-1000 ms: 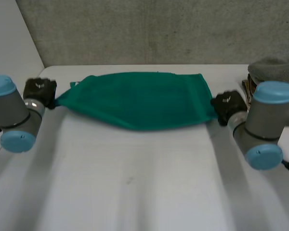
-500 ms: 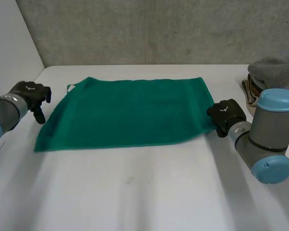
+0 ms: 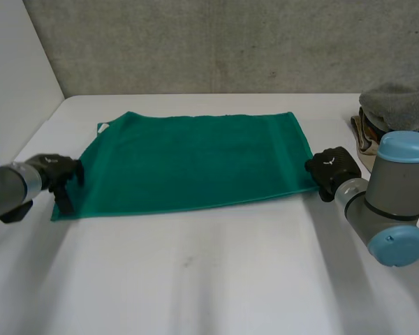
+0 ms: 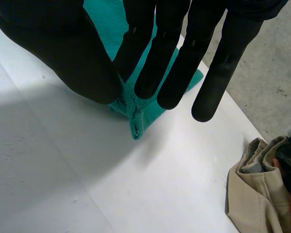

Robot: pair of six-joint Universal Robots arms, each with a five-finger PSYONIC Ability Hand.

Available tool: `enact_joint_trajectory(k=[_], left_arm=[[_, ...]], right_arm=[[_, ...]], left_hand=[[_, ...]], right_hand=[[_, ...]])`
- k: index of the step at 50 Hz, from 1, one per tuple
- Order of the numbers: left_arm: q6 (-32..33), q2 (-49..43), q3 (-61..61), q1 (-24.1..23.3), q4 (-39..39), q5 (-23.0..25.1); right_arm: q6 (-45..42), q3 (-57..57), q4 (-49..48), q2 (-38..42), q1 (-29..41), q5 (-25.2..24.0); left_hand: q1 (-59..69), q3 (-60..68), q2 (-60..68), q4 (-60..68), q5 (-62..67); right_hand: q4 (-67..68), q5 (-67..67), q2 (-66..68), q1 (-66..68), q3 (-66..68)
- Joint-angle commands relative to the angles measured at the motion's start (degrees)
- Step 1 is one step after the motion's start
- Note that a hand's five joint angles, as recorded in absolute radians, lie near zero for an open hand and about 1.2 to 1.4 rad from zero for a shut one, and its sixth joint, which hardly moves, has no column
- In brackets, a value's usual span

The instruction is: Fold the laundry.

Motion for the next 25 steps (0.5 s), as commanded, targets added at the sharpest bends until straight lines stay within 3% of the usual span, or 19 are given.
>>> enact_joint_trajectory(k=[1, 6, 25], left_arm=[[4.62, -0.38, -8.62, 2.01, 12.09, 3.96], [5.33, -1.09, -9.94, 2.63, 17.82, 4.31], [8.41, -6.45, -6.87, 2.45, 20.98, 3.61]], right_arm=[[-0.63, -0.04, 0.01, 0.71, 0.52, 0.03], [-0.89, 0.13, 0.01, 0.89, 0.69, 0.03], [-1.07, 0.75, 0.01, 0.89, 1.04, 0.03]], left_hand=[[1.39, 1.24, 1.39, 1.95, 2.26], [4.09, 3.94, 4.09, 4.64, 4.95], [10.64, 10.49, 10.64, 11.20, 11.51]], right_hand=[[11.42, 11.66, 12.46, 14.96, 11.89], [11.42, 11.66, 12.46, 14.96, 11.89], [11.42, 11.66, 12.46, 14.96, 11.89]])
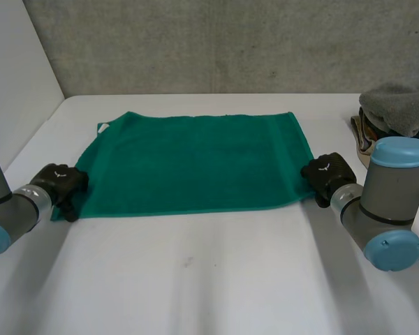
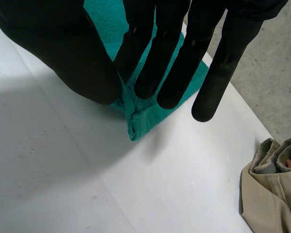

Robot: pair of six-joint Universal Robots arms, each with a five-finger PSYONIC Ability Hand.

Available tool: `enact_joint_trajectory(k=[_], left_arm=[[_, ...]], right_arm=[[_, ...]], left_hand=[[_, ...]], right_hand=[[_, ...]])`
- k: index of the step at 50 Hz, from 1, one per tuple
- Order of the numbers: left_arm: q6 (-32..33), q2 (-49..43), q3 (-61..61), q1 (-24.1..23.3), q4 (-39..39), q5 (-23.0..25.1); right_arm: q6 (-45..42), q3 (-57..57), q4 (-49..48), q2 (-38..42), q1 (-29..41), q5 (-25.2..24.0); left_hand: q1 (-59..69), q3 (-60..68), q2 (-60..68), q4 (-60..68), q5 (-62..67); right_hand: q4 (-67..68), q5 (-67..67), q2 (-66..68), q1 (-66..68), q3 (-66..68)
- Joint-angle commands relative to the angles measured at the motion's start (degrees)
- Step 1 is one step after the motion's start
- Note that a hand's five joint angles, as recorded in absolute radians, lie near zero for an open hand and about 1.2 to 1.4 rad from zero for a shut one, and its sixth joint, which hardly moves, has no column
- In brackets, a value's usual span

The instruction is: Fold the laundry.

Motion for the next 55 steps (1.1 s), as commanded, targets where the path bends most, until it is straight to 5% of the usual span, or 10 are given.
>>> enact_joint_trajectory(k=[1, 20, 35, 44, 47, 49, 55], left_arm=[[1.24, -1.47, 1.59, 0.15, 1.64, -0.37], [0.54, -2.79, 4.40, 0.42, 4.72, -0.37], [-1.57, -2.44, 3.79, 0.07, 5.34, -0.37], [-0.52, -2.44, 3.44, -0.28, 5.25, -0.37], [-0.61, -2.00, 3.17, -0.37, 5.16, 0.07], [-0.96, -1.74, 3.08, -0.37, 5.16, 0.42], [-0.52, -1.12, 3.00, -0.37, 3.76, 0.25]], right_arm=[[-0.13, 0.29, 0.00, 0.00, 0.27, -0.01], [-0.21, 0.46, 0.00, -0.18, 0.27, -0.01], [-0.21, 0.90, 0.00, -0.62, 0.36, -0.10], [-0.39, 0.90, 0.00, -0.53, 0.45, -0.10], [-0.39, 0.90, 0.09, -0.62, 0.45, -0.10], [-0.39, 0.90, 0.09, -0.62, 0.45, -0.10], [-0.39, 0.90, 0.44, -1.49, 0.36, -0.19]], left_hand=[[9.03, 9.24, 9.26, 8.90, 8.66], [37.97, 38.18, 38.20, 37.84, 37.59], [15.45, 15.67, 15.69, 15.32, 15.08], [16.60, 16.82, 16.84, 16.47, 16.23], [28.17, 28.38, 28.40, 28.04, 27.80], [47.95, 48.16, 48.18, 47.82, 47.58], [48.55, 48.77, 48.78, 48.42, 48.18]], right_hand=[[11.41, 11.66, 12.46, 14.96, 11.89], [11.41, 11.66, 12.46, 14.96, 11.89], [11.41, 11.66, 12.46, 14.96, 11.89], [11.41, 11.66, 12.46, 14.96, 11.89], [11.41, 11.66, 12.46, 14.96, 11.89], [11.41, 11.66, 12.46, 14.96, 11.89], [11.41, 11.66, 12.46, 14.96, 11.89]])
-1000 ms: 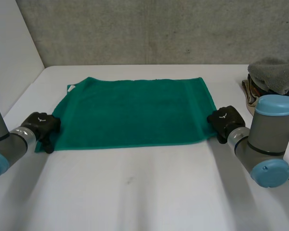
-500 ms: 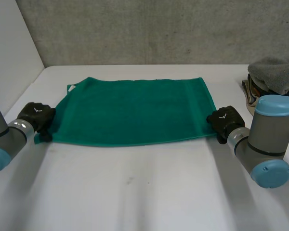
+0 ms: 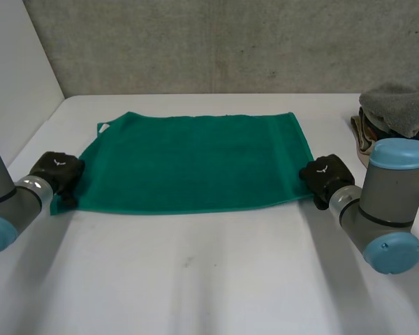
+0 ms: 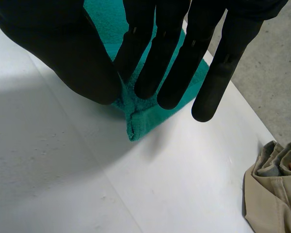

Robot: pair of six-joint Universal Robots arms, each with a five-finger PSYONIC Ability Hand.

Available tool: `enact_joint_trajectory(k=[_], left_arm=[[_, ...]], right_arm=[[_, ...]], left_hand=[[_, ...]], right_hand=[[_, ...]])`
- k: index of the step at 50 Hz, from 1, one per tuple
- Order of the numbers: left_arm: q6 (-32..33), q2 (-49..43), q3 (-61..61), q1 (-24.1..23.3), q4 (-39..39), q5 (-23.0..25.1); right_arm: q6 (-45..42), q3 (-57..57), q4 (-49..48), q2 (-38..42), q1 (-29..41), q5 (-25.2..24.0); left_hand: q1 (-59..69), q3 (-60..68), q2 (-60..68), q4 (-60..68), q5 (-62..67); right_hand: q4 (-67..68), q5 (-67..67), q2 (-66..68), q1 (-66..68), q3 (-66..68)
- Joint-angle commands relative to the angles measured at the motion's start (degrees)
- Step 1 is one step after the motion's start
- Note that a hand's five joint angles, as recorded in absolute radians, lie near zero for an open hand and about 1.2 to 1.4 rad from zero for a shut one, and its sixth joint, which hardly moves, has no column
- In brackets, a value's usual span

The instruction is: Fold the laundry.

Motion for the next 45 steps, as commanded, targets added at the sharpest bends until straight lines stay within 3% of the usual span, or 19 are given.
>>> enact_joint_trajectory(k=[1, 6, 7, 9, 28, 40, 44, 45], left_arm=[[-0.04, 0.86, -0.24, -0.02, -1.43, -0.16], [0.04, 2.00, -1.03, 0.15, -1.70, 0.63], [0.22, 2.00, -1.12, 0.15, -1.61, 1.50], [0.39, 1.92, -1.12, 0.24, -1.87, 1.86], [1.89, 2.53, -2.08, 0.07, -4.07, 0.10], [3.65, -1.51, 0.99, -0.02, -2.49, -0.07], [3.56, -2.04, 2.48, -0.20, -2.31, 0.19], [3.21, -1.87, 3.09, -0.02, -2.31, 0.28]], right_arm=[[0.00, 0.08, 0.32, -1.02, -0.10, 0.00], [0.09, 0.78, 0.68, -2.60, -0.10, -0.26], [0.00, 1.05, 0.68, -3.04, -0.01, -0.44], [0.00, 1.22, 0.68, -3.30, -0.01, -0.70], [-0.70, 1.40, 0.68, -2.87, -0.19, -0.79], [-0.79, 1.40, 0.41, -2.16, 0.25, -0.53], [-1.05, 1.40, 0.32, -2.25, 0.25, -0.53], [-1.14, 1.40, 0.32, -2.42, 0.16, -0.53]], left_hand=[[11.82, 12.07, 11.75, 11.73, 45.99], [11.82, 12.07, 11.75, 11.73, 45.99], [-3.81, -3.56, -3.89, -3.91, 30.35], [-19.38, -19.13, -19.46, -19.47, 14.79], [-28.36, -28.11, -28.44, -28.46, 5.81], [-20.64, -20.39, -20.72, -20.74, 13.53], [-4.03, -3.78, -4.11, -4.13, 30.14], [11.66, 11.91, 11.59, 11.57, 45.83]], right_hand=[[11.41, 11.66, 12.46, 14.96, 11.89], [11.41, 11.66, 12.46, 14.96, 11.89], [11.41, 11.66, 12.46, 14.96, 11.89], [11.41, 11.66, 12.46, 14.96, 11.89], [11.41, 11.66, 12.46, 14.96, 11.89], [11.41, 11.66, 12.46, 14.96, 11.89], [11.41, 11.66, 12.46, 14.96, 11.89], [11.41, 11.66, 12.46, 14.96, 11.89]])
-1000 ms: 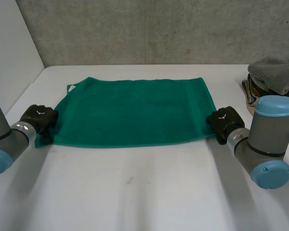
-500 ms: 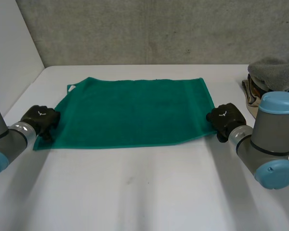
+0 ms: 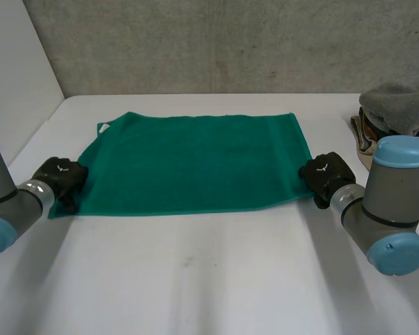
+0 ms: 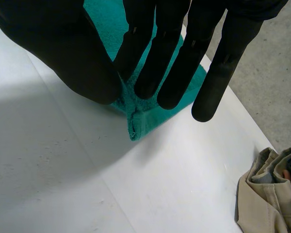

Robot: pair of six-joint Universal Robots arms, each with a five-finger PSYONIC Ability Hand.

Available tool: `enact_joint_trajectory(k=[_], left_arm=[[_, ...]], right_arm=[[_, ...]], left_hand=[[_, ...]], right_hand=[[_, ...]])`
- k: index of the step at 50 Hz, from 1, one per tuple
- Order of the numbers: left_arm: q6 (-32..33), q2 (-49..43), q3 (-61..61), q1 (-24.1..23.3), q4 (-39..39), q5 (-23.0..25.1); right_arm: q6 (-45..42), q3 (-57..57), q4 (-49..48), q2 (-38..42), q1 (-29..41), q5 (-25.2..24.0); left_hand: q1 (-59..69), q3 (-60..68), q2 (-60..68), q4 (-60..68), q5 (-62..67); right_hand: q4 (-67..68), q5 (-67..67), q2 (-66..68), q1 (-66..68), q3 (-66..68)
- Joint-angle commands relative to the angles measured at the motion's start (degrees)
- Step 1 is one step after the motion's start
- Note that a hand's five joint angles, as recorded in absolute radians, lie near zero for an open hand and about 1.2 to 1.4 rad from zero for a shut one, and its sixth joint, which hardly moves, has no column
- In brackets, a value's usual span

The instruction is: Fold the laundry.

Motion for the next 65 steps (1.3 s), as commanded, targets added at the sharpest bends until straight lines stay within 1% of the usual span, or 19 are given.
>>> enact_joint_trajectory(k=[1, 10, 15, 18, 19, 22, 23, 24, 26, 27, 32, 35, 41, 44, 49, 53, 56, 60, 65], left_arm=[[-0.43, -0.54, 2.66, 0.04, 0.51, 0.20], [-3.69, 3.32, 0.47, -0.58, -1.33, -1.21], [-2.64, 9.38, -4.45, -0.49, -5.81, -1.30], [1.05, 14.04, -8.14, -0.67, -11.07, -1.47], [3.41, 16.14, -9.97, -0.49, -15.01, -1.65], [7.46, 18.53, -12.18, -0.14, -22.05, -1.73], [10.00, 19.58, -13.23, 0.21, -27.04, -1.56], [10.98, 20.03, -13.51, 0.47, -29.09, -1.47], [12.65, 20.55, -13.77, 0.91, -32.78, -1.21], [13.01, 20.64, -13.51, 0.92, -34.10, -0.42], [10.47, 19.24, -9.83, 0.22, -29.38, 0.99], [7.31, 16.26, -5.87, -0.66, -26.04, 0.03], [0.01, 11.60, 3.97, -3.74, -23.40, -1.91], [-3.68, 7.74, 11.17, -5.50, -22.43, -3.31], [-7.81, -0.25, 25.21, -7.69, -22.25, -8.31], [-8.78, -6.23, 34.44, -8.66, -23.56, -11.83], [-8.70, -9.40, 39.12, -9.80, -24.80, -12.98], [-8.26, -14.85, 47.20, -11.56, -25.68, -15.00], [-7.47, -18.99, 52.93, -12.18, -25.68, -17.38]], right_arm=[[-0.24, 0.00, -0.15, -0.15, -0.06, 0.05], [-0.32, 0.35, 1.16, -1.02, -0.06, -0.13], [-2.77, 2.54, 6.51, -7.25, -1.29, -0.74], [-10.67, 5.18, 14.50, -12.79, -4.01, -2.67], [-16.61, 7.45, 20.96, -15.33, -5.67, -3.55], [-27.01, 11.59, 30.84, -18.68, -8.40, -4.35], [-33.04, 13.43, 36.27, -20.52, -10.33, -4.96], [-35.72, 13.79, 36.93, -21.15, -11.13, -5.22], [-37.76, 14.41, 35.89, -22.03, -11.58, -6.28], [-36.37, 14.59, 33.97, -22.12, -10.88, -6.72], [-31.18, 12.48, 28.42, -20.37, -10.08, -5.41], [-28.02, 10.03, 25.87, -17.38, -9.21, -4.26], [-20.55, 2.56, 19.54, -11.49, -5.51, -2.07], [-16.15, -2.62, 15.32, -7.10, -4.02, 0.57], [-11.14, -12.54, 10.84, 0.62, -2.26, 4.87], [-10.17, -18.70, 9.26, 5.37, -1.21, 6.02], [-9.90, -22.23, 8.11, 8.02, -0.59, 5.85], [-10.25, -27.76, 4.34, 12.59, 0.29, 6.20], [-11.48, -34.36, -1.38, 18.65, 0.47, 7.17]], left_hand=[[33.69, 34.88, 34.43, 34.78, 35.53], [33.70, 34.88, 34.43, 34.79, 35.53], [33.70, 34.88, 34.43, 34.79, 35.53], [33.70, 34.88, 34.43, 34.79, 35.53], [33.70, 34.88, 34.43, 34.79, 35.53], [33.70, 34.88, 34.43, 34.79, 35.53], [33.70, 34.88, 34.43, 34.79, 35.53], [33.70, 34.88, 34.43, 34.79, 35.53], [33.70, 34.88, 34.43, 34.79, 35.53], [33.70, 34.88, 34.43, 34.79, 35.53], [33.70, 34.88, 34.43, 34.79, 35.53], [33.70, 34.88, 34.43, 34.79, 35.53], [33.70, 34.88, 34.43, 34.79, 35.53], [33.70, 34.88, 34.43, 34.79, 35.53], [33.70, 34.88, 34.43, 34.79, 35.53], [33.70, 34.88, 34.43, 34.79, 35.53], [33.70, 34.88, 34.43, 34.79, 35.53], [33.70, 34.88, 34.43, 34.79, 35.53], [33.70, 34.88, 34.43, 34.79, 35.53]], right_hand=[[11.40, 11.66, 12.46, 14.95, 11.89], [11.40, 11.66, 12.46, 14.95, 11.89], [11.40, 11.66, 12.46, 14.95, 11.89], [11.40, 11.66, 12.46, 14.95, 11.89], [11.40, 11.66, 12.46, 14.95, 11.89], [11.40, 11.66, 12.46, 14.95, 11.89], [11.40, 11.66, 12.46, 14.95, 11.89], [11.40, 11.66, 12.46, 14.95, 11.89], [11.40, 11.66, 12.46, 14.95, 11.89], [11.40, 11.66, 12.46, 14.95, 11.89], [11.40, 11.66, 12.46, 14.95, 11.89], [11.40, 11.66, 12.46, 14.95, 11.89], [11.40, 11.66, 12.46, 14.95, 11.89], [11.40, 11.66, 12.46, 14.95, 11.89], [11.40, 11.66, 12.46, 14.95, 11.89], [11.40, 11.66, 12.46, 14.95, 11.89], [11.40, 11.66, 12.46, 14.95, 11.89], [11.40, 11.66, 12.46, 14.95, 11.89], [11.40, 11.66, 12.46, 14.95, 11.89]])
